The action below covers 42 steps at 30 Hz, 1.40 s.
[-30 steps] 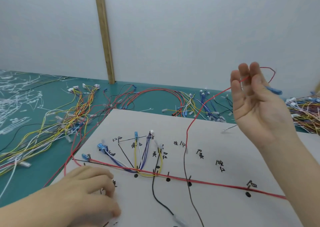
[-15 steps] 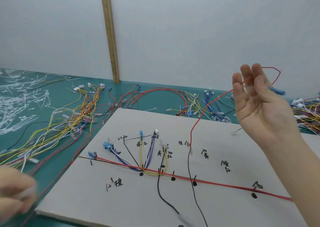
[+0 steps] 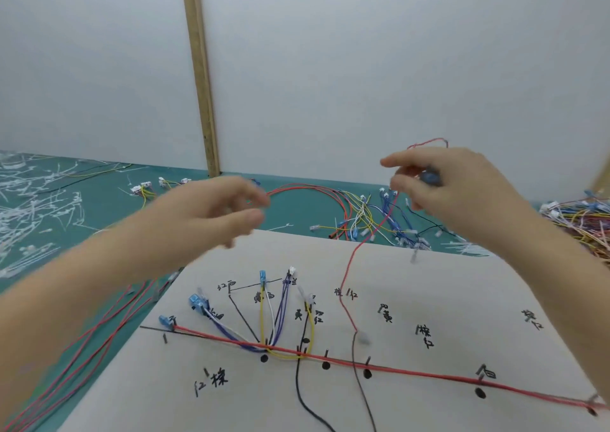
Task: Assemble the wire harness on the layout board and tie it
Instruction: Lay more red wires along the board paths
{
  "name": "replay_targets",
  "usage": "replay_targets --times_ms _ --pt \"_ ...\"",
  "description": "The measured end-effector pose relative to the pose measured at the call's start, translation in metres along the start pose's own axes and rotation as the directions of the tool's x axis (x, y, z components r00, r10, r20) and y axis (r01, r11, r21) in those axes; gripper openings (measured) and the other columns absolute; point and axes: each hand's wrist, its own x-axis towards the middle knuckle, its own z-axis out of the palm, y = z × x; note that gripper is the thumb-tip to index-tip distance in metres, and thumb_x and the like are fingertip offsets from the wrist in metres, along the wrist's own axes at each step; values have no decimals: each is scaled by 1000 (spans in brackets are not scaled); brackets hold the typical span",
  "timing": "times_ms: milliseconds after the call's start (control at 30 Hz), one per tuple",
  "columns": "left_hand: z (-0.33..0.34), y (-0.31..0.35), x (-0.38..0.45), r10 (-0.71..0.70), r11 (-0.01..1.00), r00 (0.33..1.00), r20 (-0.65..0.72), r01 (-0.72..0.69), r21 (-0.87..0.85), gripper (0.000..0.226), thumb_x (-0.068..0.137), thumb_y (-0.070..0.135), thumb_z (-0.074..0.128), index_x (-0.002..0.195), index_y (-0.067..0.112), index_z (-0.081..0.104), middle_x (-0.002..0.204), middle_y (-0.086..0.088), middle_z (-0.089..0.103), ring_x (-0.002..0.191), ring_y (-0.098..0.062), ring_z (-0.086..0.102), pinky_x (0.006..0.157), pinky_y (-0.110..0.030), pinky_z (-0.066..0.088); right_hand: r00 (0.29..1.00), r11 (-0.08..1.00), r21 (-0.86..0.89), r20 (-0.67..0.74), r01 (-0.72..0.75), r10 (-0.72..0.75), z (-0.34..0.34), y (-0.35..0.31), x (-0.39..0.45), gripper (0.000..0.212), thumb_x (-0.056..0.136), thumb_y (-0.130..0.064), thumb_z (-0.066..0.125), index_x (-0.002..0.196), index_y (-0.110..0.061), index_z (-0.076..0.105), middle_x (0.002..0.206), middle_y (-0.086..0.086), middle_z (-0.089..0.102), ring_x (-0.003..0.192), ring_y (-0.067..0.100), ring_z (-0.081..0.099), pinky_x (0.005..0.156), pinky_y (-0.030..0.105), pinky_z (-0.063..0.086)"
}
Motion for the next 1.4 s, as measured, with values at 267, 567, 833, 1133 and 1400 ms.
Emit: replay_targets --times_ms 267,567,833,1133,1400 --pt "103 65 42 273 942 960 -57 -279 -187 36 67 44 72 94 40 50 81 20 52 61 4 50 58 -8 37 1000 997 -69 2 29 -29 19 -8 -25 36 68 4 56 79 -30 48 60 -16 48 66 -11 49 57 7 36" --pt "109 45 58 96 970 974 -206 -138 -199 29 79 2 52 74 31 54 63 14 55 52 -3 49 58 -17 43 997 996 -58 51 63 -60 19 7 -34 36 78 -5 52 97 -35 53 56 -7 46 63 10 47 60 23 37" --pt "93 21 63 -131 927 989 -71 96 -362 29 80 7 41 75 21 66 37 10 36 36 -7 32 41 -17 27 992 971 -208 14 -118 124 -11 43 -23 40 80 4 39 95 -23 64 67 -1 58 61 15 49 60 31 38" --pt "88 -6 65 -369 679 927 67 319 -661 29 90 7 40 72 10 63 45 8 29 34 -7 23 36 -14 17 996 904 -425 -85 -47 11 -78 78 -3 50 70 -12 26 68 -53 54 77 -23 59 78 27 59 78 42 50" --pt "91 -21 61 -321 717 942 97 308 -625 28 90 5 46 73 10 68 46 10 41 38 -7 31 38 -15 28 775 726 -652 337 -218 535 -118 111 -15 75 48 -77 58 119 -56 46 138 -11 43 125 15 42 111 42 28"
